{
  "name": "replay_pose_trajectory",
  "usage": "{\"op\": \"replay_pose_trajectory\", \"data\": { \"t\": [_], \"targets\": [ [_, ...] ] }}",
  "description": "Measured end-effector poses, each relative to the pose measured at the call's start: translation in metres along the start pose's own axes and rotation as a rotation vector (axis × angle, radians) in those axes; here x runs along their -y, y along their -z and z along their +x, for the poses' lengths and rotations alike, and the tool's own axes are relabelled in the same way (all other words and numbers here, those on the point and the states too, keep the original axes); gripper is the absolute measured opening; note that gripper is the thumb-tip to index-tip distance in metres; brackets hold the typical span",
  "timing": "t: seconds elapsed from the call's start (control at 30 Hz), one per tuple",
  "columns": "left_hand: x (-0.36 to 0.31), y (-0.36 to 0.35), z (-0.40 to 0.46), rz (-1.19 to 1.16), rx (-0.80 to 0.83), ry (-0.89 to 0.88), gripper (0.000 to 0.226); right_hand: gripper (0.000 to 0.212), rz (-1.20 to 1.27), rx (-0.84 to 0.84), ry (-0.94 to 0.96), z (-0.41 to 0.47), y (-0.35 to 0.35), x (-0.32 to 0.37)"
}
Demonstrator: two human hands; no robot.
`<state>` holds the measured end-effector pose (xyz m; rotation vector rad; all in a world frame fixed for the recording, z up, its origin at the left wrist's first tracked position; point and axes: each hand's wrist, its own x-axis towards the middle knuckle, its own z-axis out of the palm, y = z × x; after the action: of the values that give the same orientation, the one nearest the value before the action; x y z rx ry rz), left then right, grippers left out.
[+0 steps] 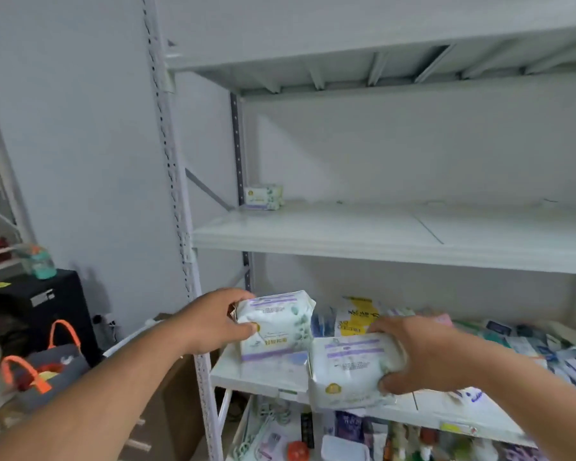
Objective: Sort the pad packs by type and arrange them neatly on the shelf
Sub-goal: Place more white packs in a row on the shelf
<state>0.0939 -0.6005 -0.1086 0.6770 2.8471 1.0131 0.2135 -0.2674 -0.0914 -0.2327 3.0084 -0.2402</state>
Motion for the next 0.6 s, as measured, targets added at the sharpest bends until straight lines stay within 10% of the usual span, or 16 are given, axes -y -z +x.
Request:
{"op": "replay_pose_trajectory", "data": {
  "t": [0.6],
  "targets": [
    [0.017, 0.172, 0.145, 0.021, -0.141, -0.077, 0.041, 0.050, 0.092, -0.210, 0.030, 0.129, 0.135, 0.049]
  ]
}}
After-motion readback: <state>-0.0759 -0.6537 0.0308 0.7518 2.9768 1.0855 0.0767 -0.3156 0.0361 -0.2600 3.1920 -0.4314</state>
